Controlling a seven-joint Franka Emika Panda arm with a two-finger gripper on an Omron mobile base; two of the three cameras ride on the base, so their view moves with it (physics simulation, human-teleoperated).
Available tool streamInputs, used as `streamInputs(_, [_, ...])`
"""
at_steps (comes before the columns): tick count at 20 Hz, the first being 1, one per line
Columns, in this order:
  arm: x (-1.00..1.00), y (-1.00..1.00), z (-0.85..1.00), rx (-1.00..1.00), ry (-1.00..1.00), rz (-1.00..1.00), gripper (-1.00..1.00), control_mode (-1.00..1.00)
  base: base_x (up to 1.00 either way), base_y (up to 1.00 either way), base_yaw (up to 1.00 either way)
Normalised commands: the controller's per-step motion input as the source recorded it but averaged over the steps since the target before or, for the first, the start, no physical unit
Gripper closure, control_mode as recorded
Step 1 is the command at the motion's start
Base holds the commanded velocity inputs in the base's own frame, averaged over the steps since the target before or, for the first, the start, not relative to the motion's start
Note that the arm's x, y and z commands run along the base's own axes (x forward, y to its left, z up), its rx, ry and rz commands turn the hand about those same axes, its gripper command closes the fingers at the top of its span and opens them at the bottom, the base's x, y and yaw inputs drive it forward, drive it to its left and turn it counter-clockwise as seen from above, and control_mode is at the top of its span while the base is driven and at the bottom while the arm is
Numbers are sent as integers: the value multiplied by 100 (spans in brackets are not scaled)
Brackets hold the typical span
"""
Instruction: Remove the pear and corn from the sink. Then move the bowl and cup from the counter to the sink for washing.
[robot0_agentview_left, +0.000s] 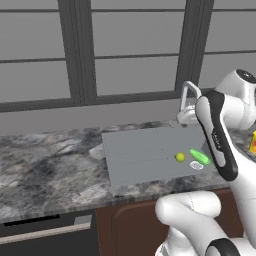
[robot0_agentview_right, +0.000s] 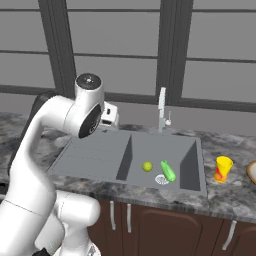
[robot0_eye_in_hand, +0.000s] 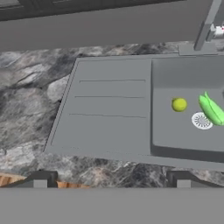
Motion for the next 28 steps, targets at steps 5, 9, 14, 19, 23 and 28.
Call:
streamInputs(5, [-20, -41, -10, 3, -4, -3, -100, -100, 0, 0, 0])
streamInputs(9, [-21, -42, -11, 1, -5, -2, -100, -100, 0, 0, 0])
streamInputs(14, [-20, -43, -14, 1, -4, -5, -100, -100, 0, 0, 0])
streamInputs(19, [-7, -39, -17, 0, 0, -6, -100, -100, 0, 0, 0])
streamInputs(23, [2, -36, -21, 0, 0, -4, -100, -100, 0, 0, 0])
streamInputs(28, [15, -38, -25, 0, 0, 0, -100, -100, 0, 0, 0])
